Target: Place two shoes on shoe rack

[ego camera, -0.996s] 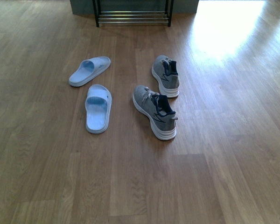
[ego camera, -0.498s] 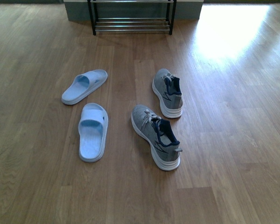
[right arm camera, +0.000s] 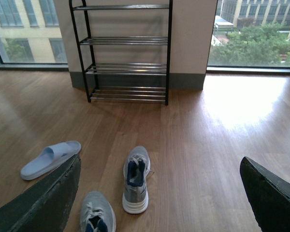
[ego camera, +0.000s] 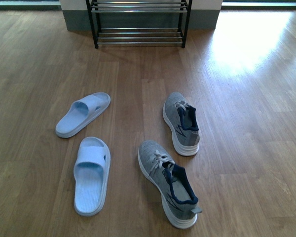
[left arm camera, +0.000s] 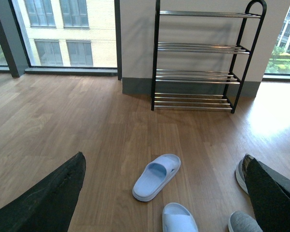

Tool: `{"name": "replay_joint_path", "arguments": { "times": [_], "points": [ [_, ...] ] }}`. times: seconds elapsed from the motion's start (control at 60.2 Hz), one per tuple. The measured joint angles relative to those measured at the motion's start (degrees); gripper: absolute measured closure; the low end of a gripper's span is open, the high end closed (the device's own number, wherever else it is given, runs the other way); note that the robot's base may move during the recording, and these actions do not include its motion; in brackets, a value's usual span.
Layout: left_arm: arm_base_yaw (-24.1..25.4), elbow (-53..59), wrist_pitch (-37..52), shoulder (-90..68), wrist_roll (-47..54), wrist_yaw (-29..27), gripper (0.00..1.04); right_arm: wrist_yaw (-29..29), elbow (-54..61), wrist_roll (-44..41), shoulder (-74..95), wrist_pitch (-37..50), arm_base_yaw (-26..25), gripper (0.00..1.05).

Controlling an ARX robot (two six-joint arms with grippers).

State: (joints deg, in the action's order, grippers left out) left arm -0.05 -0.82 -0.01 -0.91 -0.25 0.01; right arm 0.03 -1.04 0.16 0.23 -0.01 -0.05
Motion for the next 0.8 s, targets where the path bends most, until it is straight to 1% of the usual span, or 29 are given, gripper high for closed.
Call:
{"name": "replay_joint_path", "arguments": {
  "times": [0.797],
  "points": [
    [0.0,0.0,0.0,0.0,0.0,0.0,0.09,0.0,0.0,0.0,0.0,0.0,0.0,0.09]
  ]
}}
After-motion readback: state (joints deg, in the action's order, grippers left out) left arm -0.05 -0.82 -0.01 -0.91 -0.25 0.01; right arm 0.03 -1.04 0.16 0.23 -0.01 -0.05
